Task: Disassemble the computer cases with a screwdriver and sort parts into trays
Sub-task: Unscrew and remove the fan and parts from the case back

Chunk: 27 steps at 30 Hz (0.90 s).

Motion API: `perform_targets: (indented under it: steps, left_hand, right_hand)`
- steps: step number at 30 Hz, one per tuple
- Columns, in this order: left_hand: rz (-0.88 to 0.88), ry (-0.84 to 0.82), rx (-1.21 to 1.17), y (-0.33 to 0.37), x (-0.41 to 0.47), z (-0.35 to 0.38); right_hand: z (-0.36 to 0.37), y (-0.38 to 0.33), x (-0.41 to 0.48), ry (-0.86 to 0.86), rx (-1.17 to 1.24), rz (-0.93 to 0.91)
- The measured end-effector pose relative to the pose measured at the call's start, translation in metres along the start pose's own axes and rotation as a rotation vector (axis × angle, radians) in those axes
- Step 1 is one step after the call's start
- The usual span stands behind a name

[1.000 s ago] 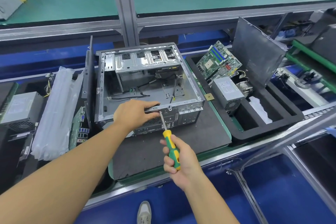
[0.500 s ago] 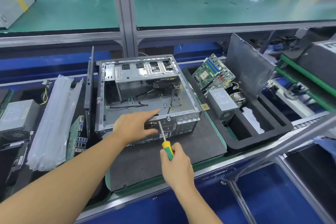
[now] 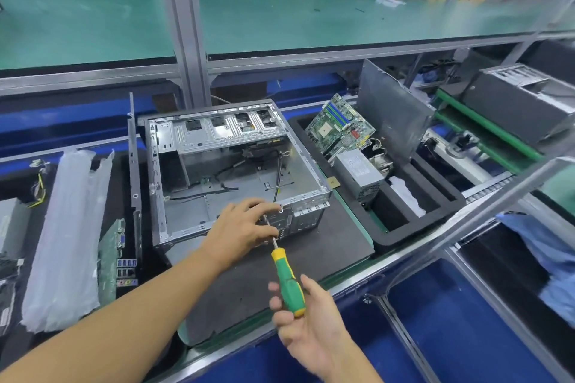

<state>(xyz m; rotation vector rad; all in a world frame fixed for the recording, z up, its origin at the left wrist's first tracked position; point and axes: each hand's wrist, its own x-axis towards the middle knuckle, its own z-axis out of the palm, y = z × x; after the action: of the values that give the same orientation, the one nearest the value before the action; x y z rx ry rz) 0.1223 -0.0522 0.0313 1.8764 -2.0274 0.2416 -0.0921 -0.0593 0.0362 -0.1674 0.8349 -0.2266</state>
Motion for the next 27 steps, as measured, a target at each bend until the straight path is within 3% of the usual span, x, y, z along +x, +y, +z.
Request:
perform_targets:
  steps: [4, 6, 8, 10, 13, 18, 20, 25, 27]
  left_hand:
    - [-0.058, 0.013, -0.135, -0.006, 0.001, 0.002]
    - [-0.285, -0.047, -0.263, -0.014, 0.006, 0.002]
    - [-0.480, -0.233, -0.202, -0.024, 0.012, -0.001]
    - [-0.507, -0.382, -0.076, -0.030, 0.013, -0.001]
    - [-0.524, -0.346, -0.102, -0.029, 0.011, -0.002]
    - [-0.531, -0.300, -0.123, -0.027, 0.010, -0.003]
    - [-0.519, -0.295, -0.131, -0.029, 0.011, -0.003]
    - [-0.522, -0.282, -0.135, -0.029, 0.010, -0.003]
    - [-0.529, -0.285, -0.131, -0.028, 0.011, -0.003]
  right_hand:
    - [-0.007, 0.008, -0.003, -0.028, 0.047, -0.087]
    - [-0.004, 0.015, 0.001, 0.050, -0.145, -0.241]
    - [-0.001, 0.022, 0.005, 0.160, -0.386, -0.461]
    - [-0.002, 0.023, 0.008, 0.294, -0.623, -0.622]
    - [0.000, 0.023, 0.007, 0.343, -0.828, -0.650]
    - [0.008, 0.014, 0.011, 0.261, -0.406, -0.284]
    - [0.007, 0.007, 0.011, 0.233, -0.356, -0.222]
    - [0.003, 0.005, 0.013, 0.364, -0.466, -0.414]
    - [0.001, 0.006, 0.012, 0.334, -0.445, -0.501]
